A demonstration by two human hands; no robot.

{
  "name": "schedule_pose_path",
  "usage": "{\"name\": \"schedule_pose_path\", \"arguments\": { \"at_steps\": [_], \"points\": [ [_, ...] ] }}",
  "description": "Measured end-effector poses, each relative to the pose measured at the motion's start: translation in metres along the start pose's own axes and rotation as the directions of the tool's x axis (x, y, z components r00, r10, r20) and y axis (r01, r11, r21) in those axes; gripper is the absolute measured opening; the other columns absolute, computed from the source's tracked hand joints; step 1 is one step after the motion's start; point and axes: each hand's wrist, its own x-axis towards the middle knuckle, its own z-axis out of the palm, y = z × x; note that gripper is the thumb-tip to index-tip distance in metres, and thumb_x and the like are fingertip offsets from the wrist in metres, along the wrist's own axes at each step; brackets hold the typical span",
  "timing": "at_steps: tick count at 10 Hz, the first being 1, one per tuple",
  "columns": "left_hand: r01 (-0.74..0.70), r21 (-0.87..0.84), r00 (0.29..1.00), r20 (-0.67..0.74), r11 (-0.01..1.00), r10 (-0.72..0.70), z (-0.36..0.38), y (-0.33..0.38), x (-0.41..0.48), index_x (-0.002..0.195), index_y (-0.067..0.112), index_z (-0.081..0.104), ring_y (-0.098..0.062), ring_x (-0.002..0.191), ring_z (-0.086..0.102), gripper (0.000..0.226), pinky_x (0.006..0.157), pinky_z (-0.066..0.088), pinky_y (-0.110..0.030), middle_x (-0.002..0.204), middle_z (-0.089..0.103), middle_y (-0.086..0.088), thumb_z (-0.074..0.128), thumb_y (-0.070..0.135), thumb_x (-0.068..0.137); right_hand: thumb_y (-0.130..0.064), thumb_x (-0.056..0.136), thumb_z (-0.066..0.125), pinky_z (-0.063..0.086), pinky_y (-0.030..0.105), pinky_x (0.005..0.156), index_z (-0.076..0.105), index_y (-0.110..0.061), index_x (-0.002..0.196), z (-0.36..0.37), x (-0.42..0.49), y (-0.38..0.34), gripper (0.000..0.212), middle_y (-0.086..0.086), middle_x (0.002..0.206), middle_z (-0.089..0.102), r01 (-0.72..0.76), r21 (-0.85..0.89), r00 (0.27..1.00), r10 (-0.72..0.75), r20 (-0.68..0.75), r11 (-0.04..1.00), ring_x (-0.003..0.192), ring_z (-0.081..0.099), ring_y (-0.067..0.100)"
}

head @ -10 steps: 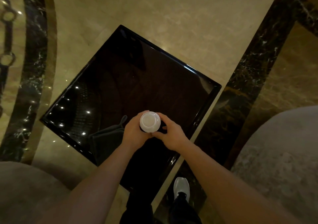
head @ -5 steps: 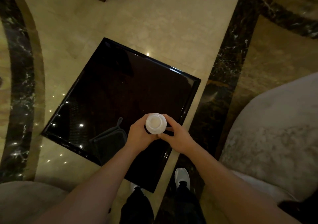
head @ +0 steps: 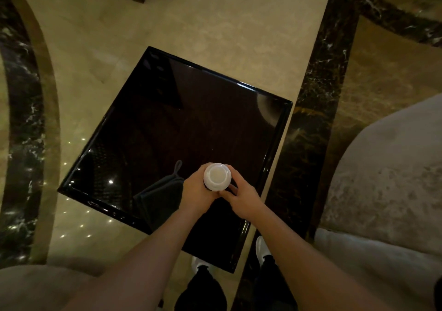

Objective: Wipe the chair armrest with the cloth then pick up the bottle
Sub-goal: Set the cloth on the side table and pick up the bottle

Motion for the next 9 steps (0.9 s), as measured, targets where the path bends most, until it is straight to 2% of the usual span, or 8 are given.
{"name": "schedule_pose_path", "arguments": {
  "at_steps": [2,3,4,5,6,7,8,9],
  "points": [
    [0.007,-0.019,0.992,-0.124,1.0,-0.01,0.006,-0.001,0.008,0.107,0.05,0.05,0.028,0.094,0.05,0.054,0.069,0.039,0.003,0.094,0.06,0.029,0.082,0.024,0.071,-0.011,0.094,0.063,0.032,0.05,0.117,0.029,-0.038,0.15,-0.002,0.019,-0.002,0.071,-0.003,0.149,0.045,0.027,-0.018,0.999,-0.026,0.029,0.999,0.141,0.037,0.016],
    [0.022,-0.033,0.984,-0.175,0.999,-0.027,0.014,0.011,0.023,0.108,0.047,0.05,0.026,0.089,0.052,0.051,0.066,0.039,-0.001,0.091,0.057,0.03,0.081,0.025,0.073,-0.013,0.094,0.062,0.032,0.051,0.117,0.025,-0.038,0.151,-0.015,0.034,-0.008,0.072,-0.002,0.152,0.042,0.027,-0.061,0.999,-0.026,0.024,0.998,0.143,0.035,0.018],
    [-0.01,-0.029,0.973,-0.231,1.0,0.003,0.028,0.031,0.05,0.105,0.044,0.052,0.015,0.08,0.054,0.047,0.066,0.034,-0.004,0.086,0.055,0.028,0.08,0.025,0.073,-0.017,0.095,0.061,0.033,0.048,0.116,0.02,-0.043,0.151,-0.043,0.055,-0.016,0.074,-0.002,0.153,0.042,0.024,-0.118,1.0,-0.022,0.013,0.993,0.142,0.036,0.02],
    [-0.032,-0.072,0.964,-0.265,0.997,0.011,0.052,0.058,0.088,0.109,0.032,0.058,0.002,0.089,0.058,0.046,0.075,0.04,-0.011,0.096,0.062,0.018,0.081,0.024,0.07,-0.021,0.094,0.061,0.038,0.047,0.112,0.018,-0.048,0.148,-0.087,0.085,-0.023,0.073,0.0,0.15,0.046,0.031,-0.19,0.999,-0.037,-0.026,0.981,0.138,0.042,0.023],
    [-0.019,-0.133,0.961,-0.275,0.991,-0.018,0.078,0.084,0.12,0.113,0.027,0.06,-0.01,0.098,0.062,0.052,0.084,0.049,-0.027,0.108,0.067,0.005,0.084,0.023,0.067,-0.024,0.095,0.061,0.044,0.044,0.104,0.016,-0.049,0.148,-0.131,0.112,-0.026,0.073,0.004,0.146,0.051,0.021,-0.266,0.997,-0.039,-0.06,0.964,0.131,0.051,0.026],
    [-0.016,-0.176,0.953,-0.3,0.984,-0.038,0.096,0.101,0.132,0.115,0.024,0.06,-0.014,0.103,0.063,0.053,0.085,0.05,-0.028,0.111,0.067,0.002,0.084,0.018,0.068,-0.022,0.093,0.062,0.045,0.046,0.104,0.016,-0.048,0.149,-0.157,0.126,-0.025,0.077,0.005,0.145,0.051,0.033,-0.304,0.998,-0.049,-0.047,0.952,0.13,0.051,0.027],
    [0.005,-0.15,0.962,-0.269,0.989,-0.045,0.097,0.112,0.134,0.12,0.022,0.057,-0.015,0.108,0.061,0.06,0.085,0.047,-0.026,0.116,0.065,0.002,0.085,0.02,0.068,-0.026,0.089,0.069,0.042,0.045,0.108,0.007,-0.045,0.154,-0.173,0.134,-0.028,0.091,0.005,0.153,0.044,0.018,-0.311,1.0,-0.017,0.004,0.95,0.135,0.047,0.028],
    [0.056,-0.025,0.981,-0.187,0.998,-0.06,0.082,0.12,0.117,0.134,0.017,0.048,-0.021,0.122,0.054,0.08,0.1,0.044,-0.035,0.131,0.058,-0.005,0.087,0.019,0.065,-0.022,0.086,0.073,0.048,0.041,0.102,0.003,-0.035,0.156,-0.176,0.111,-0.037,0.1,0.002,0.157,0.038,-0.073,-0.229,0.988,0.039,-0.15,0.971,0.134,0.048,0.026]
  ]
}}
